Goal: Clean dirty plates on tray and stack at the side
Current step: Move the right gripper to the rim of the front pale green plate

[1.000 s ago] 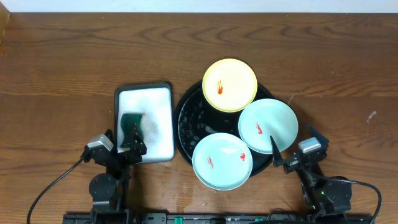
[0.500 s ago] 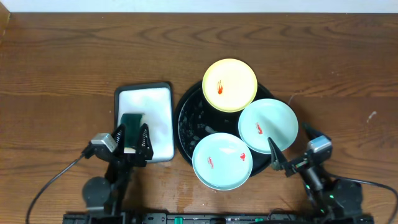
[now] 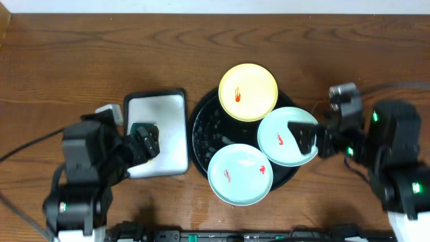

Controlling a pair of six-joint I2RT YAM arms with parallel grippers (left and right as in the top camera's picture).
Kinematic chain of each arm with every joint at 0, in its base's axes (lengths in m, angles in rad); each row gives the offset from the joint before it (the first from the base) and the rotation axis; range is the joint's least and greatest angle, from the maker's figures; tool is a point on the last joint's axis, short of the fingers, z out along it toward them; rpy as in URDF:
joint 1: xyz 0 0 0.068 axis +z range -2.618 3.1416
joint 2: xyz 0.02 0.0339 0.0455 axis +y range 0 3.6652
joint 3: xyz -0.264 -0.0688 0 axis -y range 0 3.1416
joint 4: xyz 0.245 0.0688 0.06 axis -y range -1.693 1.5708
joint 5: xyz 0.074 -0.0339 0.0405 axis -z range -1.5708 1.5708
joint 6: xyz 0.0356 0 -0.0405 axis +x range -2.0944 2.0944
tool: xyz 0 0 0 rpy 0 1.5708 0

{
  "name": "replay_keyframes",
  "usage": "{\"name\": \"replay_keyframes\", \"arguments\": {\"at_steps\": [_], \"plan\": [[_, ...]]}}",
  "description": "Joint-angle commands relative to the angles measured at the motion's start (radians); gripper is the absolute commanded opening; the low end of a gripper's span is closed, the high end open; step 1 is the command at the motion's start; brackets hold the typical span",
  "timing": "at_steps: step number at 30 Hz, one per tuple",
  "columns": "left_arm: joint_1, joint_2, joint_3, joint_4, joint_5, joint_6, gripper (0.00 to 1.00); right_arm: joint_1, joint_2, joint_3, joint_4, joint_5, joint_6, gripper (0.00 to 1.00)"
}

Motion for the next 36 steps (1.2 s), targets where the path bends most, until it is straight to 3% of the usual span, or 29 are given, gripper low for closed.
{"name": "replay_keyframes", "arguments": {"at_steps": [1, 9, 12, 16, 18, 23, 28, 32, 36], "plan": [[0.005, 0.106, 0.019, -0.063, 0.034, -0.006, 0.83, -0.005, 0.1, 0.064, -0.043, -0.1, 0.047, 0.99], [0.005, 0.339, 0.0, -0.166, -0.046, 0.017, 0.83, -0.005, 0.164, 0.064, -0.085, -0.142, 0.045, 0.99], [0.005, 0.425, 0.0, -0.162, -0.105, 0.013, 0.82, -0.005, 0.164, 0.064, -0.124, -0.081, 0.046, 0.89], [0.001, 0.507, 0.0, -0.136, -0.03, 0.045, 0.76, -0.005, 0.181, 0.059, -0.184, 0.045, 0.053, 0.77], [-0.007, 0.521, 0.0, -0.129, -0.06, 0.058, 0.74, -0.005, 0.199, 0.057, -0.202, 0.048, 0.053, 0.75], [-0.01, 0.528, -0.001, -0.119, -0.323, -0.012, 0.74, -0.004, 0.238, 0.057, -0.237, 0.035, 0.052, 0.68], [-0.01, 0.556, -0.005, -0.106, -0.32, -0.027, 0.74, 0.03, 0.264, 0.053, -0.317, 0.034, 0.055, 0.56], [-0.01, 0.562, -0.005, -0.1, -0.299, -0.026, 0.75, 0.101, 0.297, -0.006, -0.369, 0.04, 0.119, 0.52], [-0.01, 0.562, -0.005, -0.097, -0.299, -0.026, 0.75, 0.189, 0.32, -0.142, -0.315, 0.042, 0.182, 0.5]]}}
